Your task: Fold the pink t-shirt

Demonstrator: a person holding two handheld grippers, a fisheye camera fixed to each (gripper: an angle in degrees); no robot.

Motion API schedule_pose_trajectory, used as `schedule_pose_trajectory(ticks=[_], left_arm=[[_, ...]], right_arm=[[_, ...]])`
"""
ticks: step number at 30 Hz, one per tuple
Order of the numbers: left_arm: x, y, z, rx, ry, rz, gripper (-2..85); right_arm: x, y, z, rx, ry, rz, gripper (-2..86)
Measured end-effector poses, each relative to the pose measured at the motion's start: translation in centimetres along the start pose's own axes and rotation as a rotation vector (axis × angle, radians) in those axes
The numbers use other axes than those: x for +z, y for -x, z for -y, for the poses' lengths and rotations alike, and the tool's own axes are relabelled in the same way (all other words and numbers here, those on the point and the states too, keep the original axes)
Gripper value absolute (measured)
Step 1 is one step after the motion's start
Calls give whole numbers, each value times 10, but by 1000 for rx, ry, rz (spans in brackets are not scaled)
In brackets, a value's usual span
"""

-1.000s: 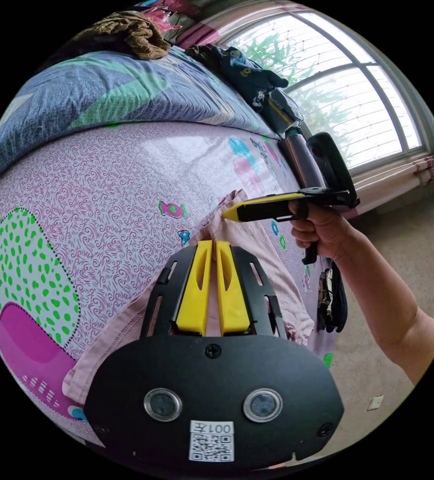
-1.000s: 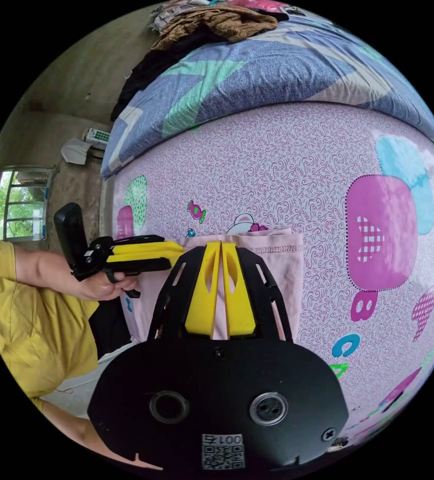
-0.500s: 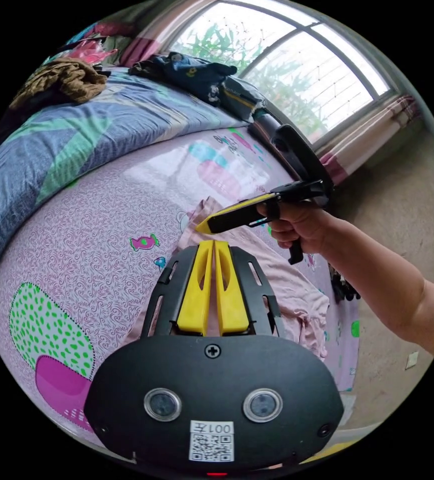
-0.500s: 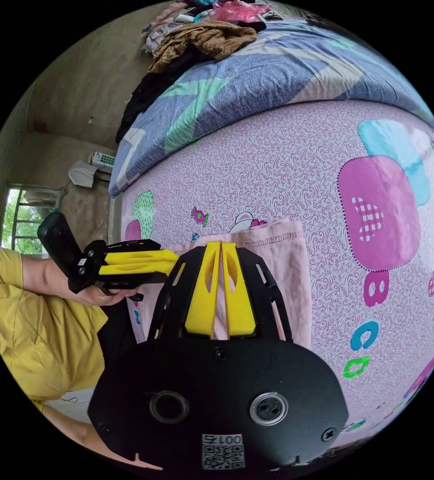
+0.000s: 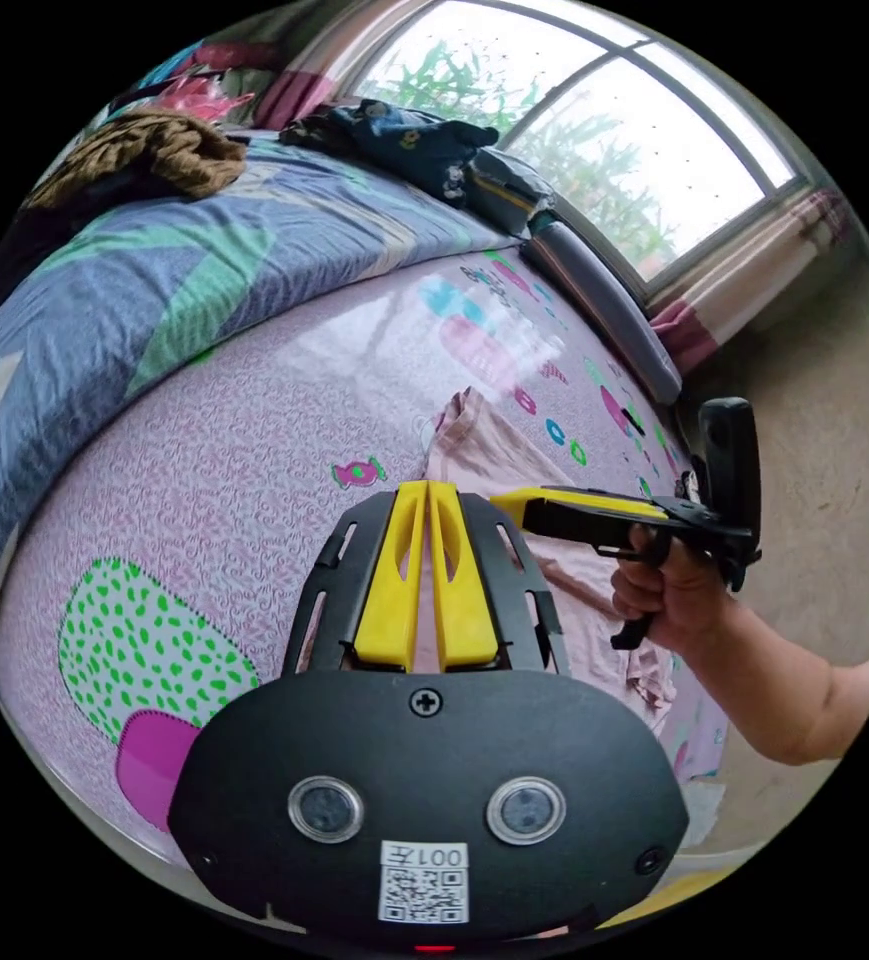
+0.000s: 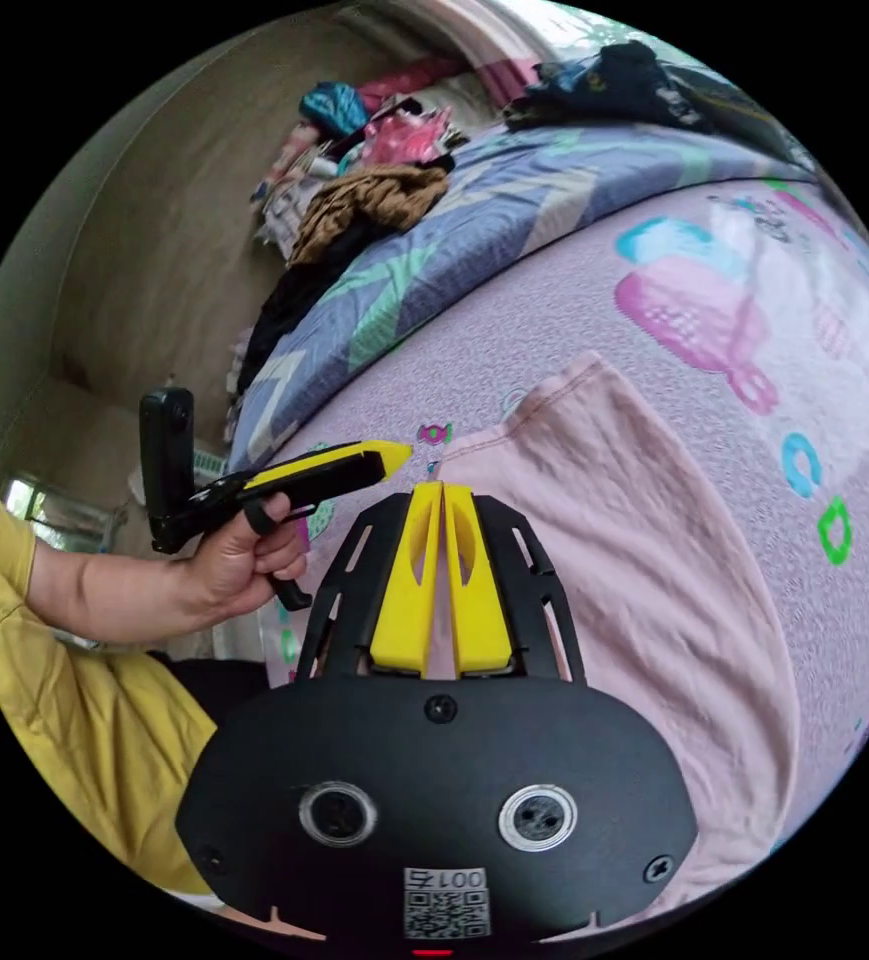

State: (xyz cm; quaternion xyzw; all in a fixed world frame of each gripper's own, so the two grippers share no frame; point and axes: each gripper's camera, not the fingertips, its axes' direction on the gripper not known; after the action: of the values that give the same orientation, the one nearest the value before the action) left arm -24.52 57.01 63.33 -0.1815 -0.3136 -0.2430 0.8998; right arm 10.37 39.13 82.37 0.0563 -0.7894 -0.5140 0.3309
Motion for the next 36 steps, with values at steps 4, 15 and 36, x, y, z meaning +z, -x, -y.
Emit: schedule_pose_trajectory(ticks=[4,15,36], left_arm=[[-4,-4,11,124,63,-19,-15],[-63,84,-17,146,588,-229,-12],[-32,134,-55,-284,586,-300,-11]], right_arm=[[-88,16,-17,42,-119,10,0],[-318,98,-254,436,-171,233,1],[-449,280,-404,856,-212,306,30]])
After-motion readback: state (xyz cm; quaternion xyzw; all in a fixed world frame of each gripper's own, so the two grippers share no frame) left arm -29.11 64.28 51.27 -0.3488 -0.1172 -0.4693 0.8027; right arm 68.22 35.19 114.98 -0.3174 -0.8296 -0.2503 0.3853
